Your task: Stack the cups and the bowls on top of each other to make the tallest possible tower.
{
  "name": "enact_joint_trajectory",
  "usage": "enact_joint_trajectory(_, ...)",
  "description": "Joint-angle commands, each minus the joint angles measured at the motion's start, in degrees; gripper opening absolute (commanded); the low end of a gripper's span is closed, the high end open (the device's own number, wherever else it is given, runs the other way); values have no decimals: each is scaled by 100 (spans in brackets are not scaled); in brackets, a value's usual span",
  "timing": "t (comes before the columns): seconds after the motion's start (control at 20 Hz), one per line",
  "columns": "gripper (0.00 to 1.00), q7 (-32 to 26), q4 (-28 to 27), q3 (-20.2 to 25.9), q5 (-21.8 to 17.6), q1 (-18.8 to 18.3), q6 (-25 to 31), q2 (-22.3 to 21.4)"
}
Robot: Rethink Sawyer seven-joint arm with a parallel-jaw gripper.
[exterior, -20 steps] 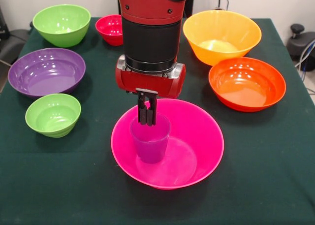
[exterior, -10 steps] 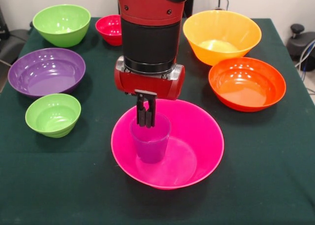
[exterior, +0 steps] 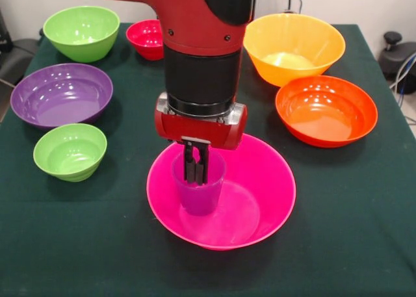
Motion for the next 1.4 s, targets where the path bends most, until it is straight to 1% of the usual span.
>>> enact_joint_trajectory(0.05, 0, -357, -223, 232, -340, 281, 532, 280)
enact_joint_trajectory(0.25, 0, -207, 20, 193, -289, 362, 432, 193)
enact_joint_trajectory(0.5, 0, -16, 485, 104, -200, 480, 485, -126)
enact_joint_trajectory(0.65, 0, 64, 590, 73, -160, 534, 465, -196)
enact_joint_trajectory(0.75, 0, 79, 732, 88, -148, 538, 355, -254)
enact_joint_trajectory(0.9, 0, 85, 780, 96, -152, 507, 231, -277)
enact_joint_trajectory(1.2, 0, -147, 1042, 231, -93, 222, 216, -546)
enact_joint_trajectory(1.35, 0, -363, 1020, 272, -155, 80, 286, -538)
enact_joint_trajectory(1.4, 0, -395, 1124, 286, -173, 27, 250, -554)
